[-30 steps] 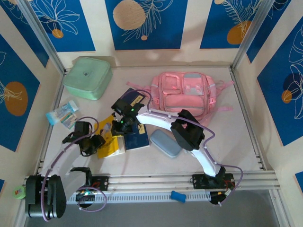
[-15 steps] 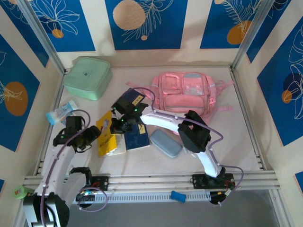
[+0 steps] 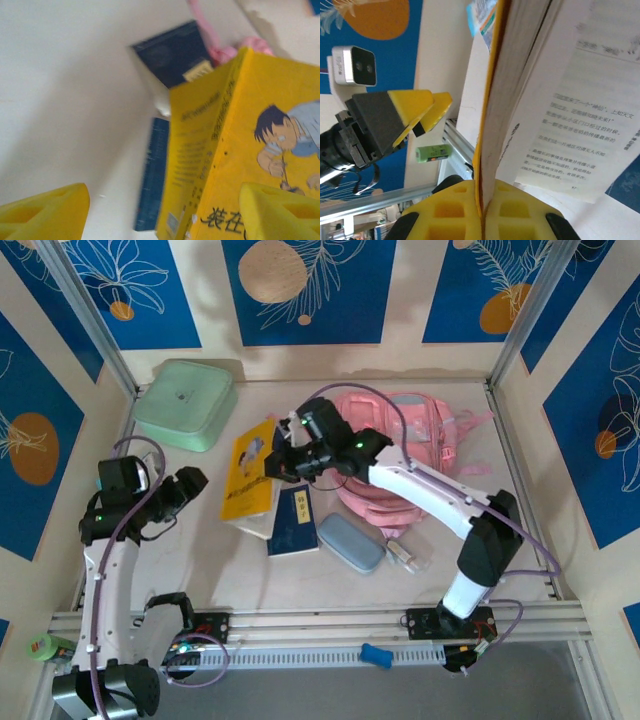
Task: Pack the student bag
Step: Pick up the book from the middle-left of the table.
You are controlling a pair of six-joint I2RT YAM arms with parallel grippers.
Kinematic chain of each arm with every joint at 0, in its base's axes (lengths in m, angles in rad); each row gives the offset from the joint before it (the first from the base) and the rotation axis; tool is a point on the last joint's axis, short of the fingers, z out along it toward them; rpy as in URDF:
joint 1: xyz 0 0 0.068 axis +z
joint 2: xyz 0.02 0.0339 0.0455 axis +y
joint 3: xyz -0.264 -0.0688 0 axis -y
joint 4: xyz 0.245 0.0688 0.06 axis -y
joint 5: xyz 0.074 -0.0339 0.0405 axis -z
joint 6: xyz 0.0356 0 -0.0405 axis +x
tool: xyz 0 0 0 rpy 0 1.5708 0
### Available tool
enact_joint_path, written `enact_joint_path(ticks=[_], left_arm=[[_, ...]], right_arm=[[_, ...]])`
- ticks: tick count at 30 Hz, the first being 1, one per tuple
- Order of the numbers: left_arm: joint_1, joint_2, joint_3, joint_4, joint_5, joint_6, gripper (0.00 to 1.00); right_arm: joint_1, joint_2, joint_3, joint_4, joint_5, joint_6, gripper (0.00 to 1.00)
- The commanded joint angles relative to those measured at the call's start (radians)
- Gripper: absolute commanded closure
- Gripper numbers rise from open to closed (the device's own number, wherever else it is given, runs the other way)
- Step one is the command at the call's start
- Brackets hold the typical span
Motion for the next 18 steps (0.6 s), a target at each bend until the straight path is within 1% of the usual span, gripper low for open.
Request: enact_joint_path(ticks=[1,2,4,6,9,14,18], left_arm=[[0.011,-0.018,0.041,0.073,0.187,-0.036,0.22],[0.010,-0.025,0.028,0.129,0.223,-0.068,0.21],[0.008,-0.019,-0.010,0.255,0.327,-0.168,0.21],[0.006,-0.019,-0.049,0.366,0.373,-0.264,0.21],[-0.024,-0.041,-0.085,0.438,0.347,-0.324,0.21],[-0.097,-0.032,-0.111,0.554,0.341,-0.402,0.20],[-0.183,-0.012,-0.138,0.713,0.314,-0.493,0.19]], right_arm=[[-0.058,-0.071,0.041,-0.044,-0.085,-0.064,1.00],[-0.081,-0.081,0.041,-0.041,-0.132,-0.076,1.00],[-0.134,-0.096,0.035,-0.008,-0.265,-0.085,1.00],[-0.170,-0.115,0.030,-0.011,-0.303,-0.104,1.00],[-0.215,-0.139,0.028,-0.037,-0.321,-0.151,1.00],[-0.317,-0.162,-0.016,0.036,-0.463,-0.114,1.00],[-0.350,-0.184,-0.013,0.011,-0.485,-0.151,1.00]])
